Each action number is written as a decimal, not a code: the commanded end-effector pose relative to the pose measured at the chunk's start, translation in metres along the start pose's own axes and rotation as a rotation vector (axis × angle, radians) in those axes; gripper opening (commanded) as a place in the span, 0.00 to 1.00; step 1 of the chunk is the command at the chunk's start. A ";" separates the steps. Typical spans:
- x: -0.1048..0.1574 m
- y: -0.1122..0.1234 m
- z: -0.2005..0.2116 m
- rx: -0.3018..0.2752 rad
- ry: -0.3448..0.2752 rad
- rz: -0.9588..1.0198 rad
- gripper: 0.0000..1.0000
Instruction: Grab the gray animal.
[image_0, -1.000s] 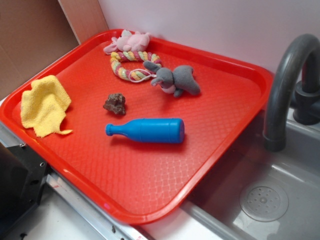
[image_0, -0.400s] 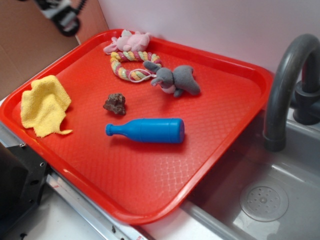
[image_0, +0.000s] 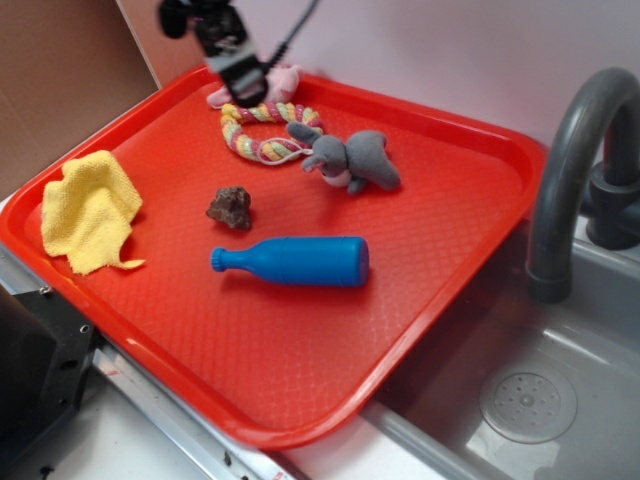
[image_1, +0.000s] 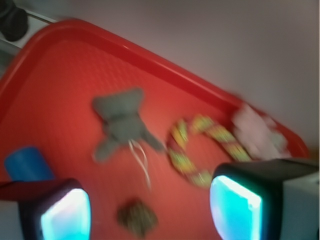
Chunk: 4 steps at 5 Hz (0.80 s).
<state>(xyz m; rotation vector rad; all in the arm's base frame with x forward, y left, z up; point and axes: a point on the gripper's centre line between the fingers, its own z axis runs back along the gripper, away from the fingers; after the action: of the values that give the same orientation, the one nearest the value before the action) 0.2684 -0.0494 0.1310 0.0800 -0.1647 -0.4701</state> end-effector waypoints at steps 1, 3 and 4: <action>0.038 -0.002 -0.031 -0.041 0.053 -0.004 1.00; 0.033 -0.009 -0.077 -0.030 0.157 -0.053 1.00; 0.026 -0.018 -0.092 -0.010 0.192 -0.080 1.00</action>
<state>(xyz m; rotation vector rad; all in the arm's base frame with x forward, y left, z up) 0.2985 -0.0632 0.0311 0.1171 0.0722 -0.5231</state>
